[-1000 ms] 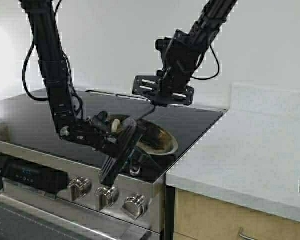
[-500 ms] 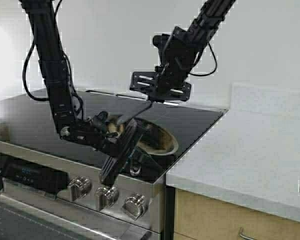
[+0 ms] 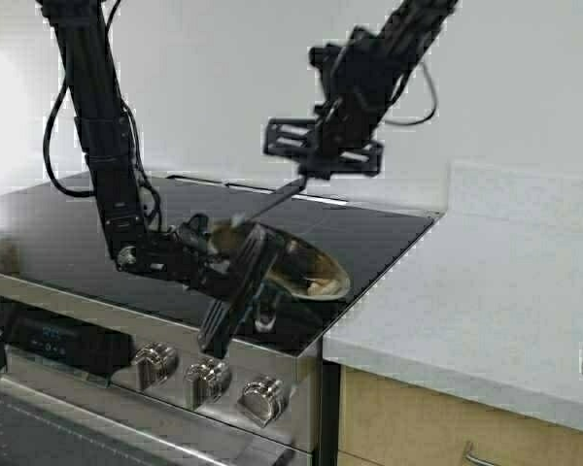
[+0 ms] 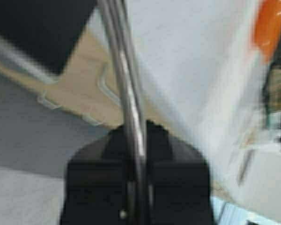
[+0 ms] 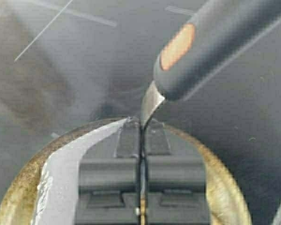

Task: Add oil to the pan and cook the shrimp and serve it

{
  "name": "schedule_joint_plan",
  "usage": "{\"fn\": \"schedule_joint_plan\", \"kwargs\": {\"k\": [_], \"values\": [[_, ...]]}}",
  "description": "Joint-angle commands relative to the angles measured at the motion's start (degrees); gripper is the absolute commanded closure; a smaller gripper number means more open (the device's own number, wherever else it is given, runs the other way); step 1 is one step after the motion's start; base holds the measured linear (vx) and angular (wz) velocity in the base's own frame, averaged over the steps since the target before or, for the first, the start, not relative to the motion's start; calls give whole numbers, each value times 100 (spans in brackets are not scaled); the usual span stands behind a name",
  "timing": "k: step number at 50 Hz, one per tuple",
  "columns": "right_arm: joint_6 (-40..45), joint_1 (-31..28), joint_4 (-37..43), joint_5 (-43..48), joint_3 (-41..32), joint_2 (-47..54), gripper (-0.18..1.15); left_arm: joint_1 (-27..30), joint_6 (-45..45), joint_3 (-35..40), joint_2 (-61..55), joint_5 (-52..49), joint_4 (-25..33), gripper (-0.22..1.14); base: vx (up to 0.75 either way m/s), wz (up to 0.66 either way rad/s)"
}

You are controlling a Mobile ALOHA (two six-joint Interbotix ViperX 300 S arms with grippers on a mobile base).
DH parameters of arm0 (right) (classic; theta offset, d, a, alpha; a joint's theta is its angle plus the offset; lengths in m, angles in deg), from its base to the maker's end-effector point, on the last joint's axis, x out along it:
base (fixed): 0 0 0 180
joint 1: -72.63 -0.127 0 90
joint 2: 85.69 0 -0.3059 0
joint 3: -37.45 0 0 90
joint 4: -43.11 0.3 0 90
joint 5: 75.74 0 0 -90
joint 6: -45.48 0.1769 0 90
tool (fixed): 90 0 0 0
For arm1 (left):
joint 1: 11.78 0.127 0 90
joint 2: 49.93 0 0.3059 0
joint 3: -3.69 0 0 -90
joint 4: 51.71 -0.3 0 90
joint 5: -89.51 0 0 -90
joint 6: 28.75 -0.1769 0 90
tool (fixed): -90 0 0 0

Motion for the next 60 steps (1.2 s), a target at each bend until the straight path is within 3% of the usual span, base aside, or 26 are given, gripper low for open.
{"fn": "schedule_joint_plan", "kwargs": {"k": [1,31,46,60], "values": [[-114,62,-18,88,158,-527,90,132,0,53,-114,703,369,89,0,0],[-246,62,-9,334,791,-765,90,176,668,826,-1266,3428,1072,89,0,0],[-211,70,18,589,1072,-861,90,193,466,773,-1459,3340,1248,89,0,0],[26,62,26,694,1266,-976,90,229,229,694,-1362,2646,1389,89,0,0]]}}
